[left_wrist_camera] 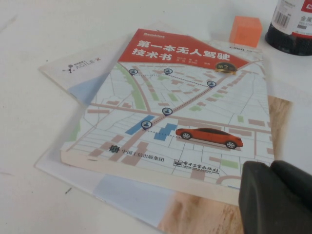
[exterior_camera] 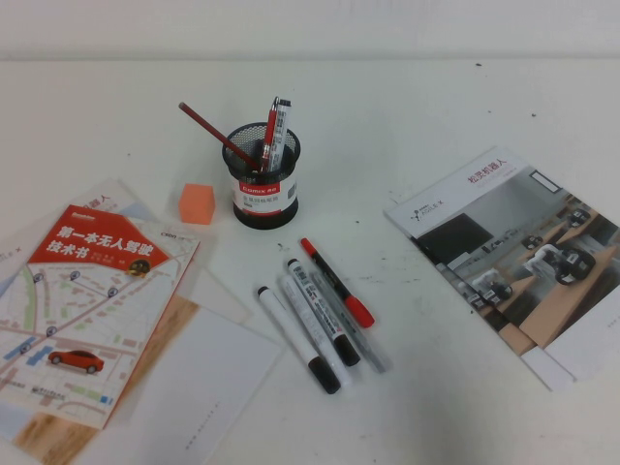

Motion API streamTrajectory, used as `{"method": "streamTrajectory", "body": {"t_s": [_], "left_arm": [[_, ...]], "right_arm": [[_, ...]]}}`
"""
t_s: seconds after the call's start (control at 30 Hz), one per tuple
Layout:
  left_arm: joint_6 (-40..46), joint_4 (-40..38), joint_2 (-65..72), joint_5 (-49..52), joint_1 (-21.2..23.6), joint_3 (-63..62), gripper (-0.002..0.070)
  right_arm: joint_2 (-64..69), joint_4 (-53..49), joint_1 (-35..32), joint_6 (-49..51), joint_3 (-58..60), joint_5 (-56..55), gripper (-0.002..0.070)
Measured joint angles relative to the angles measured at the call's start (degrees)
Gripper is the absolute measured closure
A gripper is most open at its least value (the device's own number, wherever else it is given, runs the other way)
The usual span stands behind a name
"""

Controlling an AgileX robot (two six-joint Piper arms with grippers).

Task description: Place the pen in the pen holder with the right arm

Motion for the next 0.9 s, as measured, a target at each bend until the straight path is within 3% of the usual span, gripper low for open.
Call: {"method": "streamTrajectory", "body": {"t_s": [0.23, 0.47, 0.77, 0.9], "left_arm": [[0.00, 0.00, 0.00, 0.00, 0.00, 0.00, 0.0676], [0.00, 0.00, 0.00, 0.00, 0.00, 0.00, 0.0676], [0.00, 0.00, 0.00, 0.00, 0.00, 0.00, 0.0676], [0.00, 0.00, 0.00, 0.00, 0.00, 0.00, 0.0676]], "right_arm": [[31.96, -3.43, 0.91, -7.78, -22.15, 18.95, 0.0696], [60.31, -15.71, 12.43, -4.16, -44.26, 35.68, 0.0696], [85.52, -24.56, 24.69, 0.99, -72.12, 37.42, 0.0687], [93.28, -25.04, 27.48, 1.09, -81.86, 37.65, 0.0598]]}}
